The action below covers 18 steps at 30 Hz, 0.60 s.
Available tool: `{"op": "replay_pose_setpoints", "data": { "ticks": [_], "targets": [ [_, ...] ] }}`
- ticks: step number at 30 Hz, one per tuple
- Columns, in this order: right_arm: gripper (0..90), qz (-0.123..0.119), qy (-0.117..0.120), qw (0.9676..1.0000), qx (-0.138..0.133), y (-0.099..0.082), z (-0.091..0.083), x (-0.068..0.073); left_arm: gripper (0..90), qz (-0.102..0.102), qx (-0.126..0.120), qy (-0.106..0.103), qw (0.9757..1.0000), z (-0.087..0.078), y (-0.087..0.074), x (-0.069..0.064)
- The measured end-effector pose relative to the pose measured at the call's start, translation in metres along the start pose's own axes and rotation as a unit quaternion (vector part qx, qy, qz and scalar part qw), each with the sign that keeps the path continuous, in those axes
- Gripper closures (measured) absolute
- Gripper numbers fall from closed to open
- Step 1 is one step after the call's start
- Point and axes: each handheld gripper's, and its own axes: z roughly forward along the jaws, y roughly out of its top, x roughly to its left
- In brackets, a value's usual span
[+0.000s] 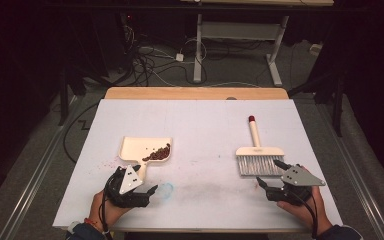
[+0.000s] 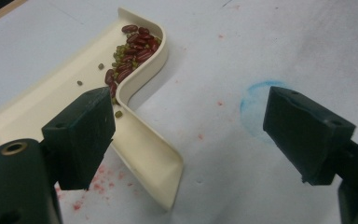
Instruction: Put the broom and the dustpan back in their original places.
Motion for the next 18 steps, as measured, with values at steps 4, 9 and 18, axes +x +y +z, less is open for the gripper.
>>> {"op": "replay_pose_setpoints", "data": {
  "ticks": [4, 9, 18],
  "targets": [
    [20.1, -0.003, 0.000, 1.0000, -0.003, 0.0008, -0.0004, 0.0002, 16.2, -0.001, 0.000, 0.001, 1.0000, 0.0009, 0.0003, 0.0004],
    [20.1, -0.002, 0.000, 1.0000, -0.005, 0.0009, -0.0006, -0.0007, 16.2, -0.002, 0.001, 0.000, 1.0000, 0.0015, 0.0006, 0.0004],
    [20.0, -0.002, 0.004, 1.0000, -0.007, 0.0034, 0.0026, -0.0011, 16.2, -0.003, 0.003, 0.001, 1.0000, 0.0007, 0.0000, -0.0005]
  ]
}}
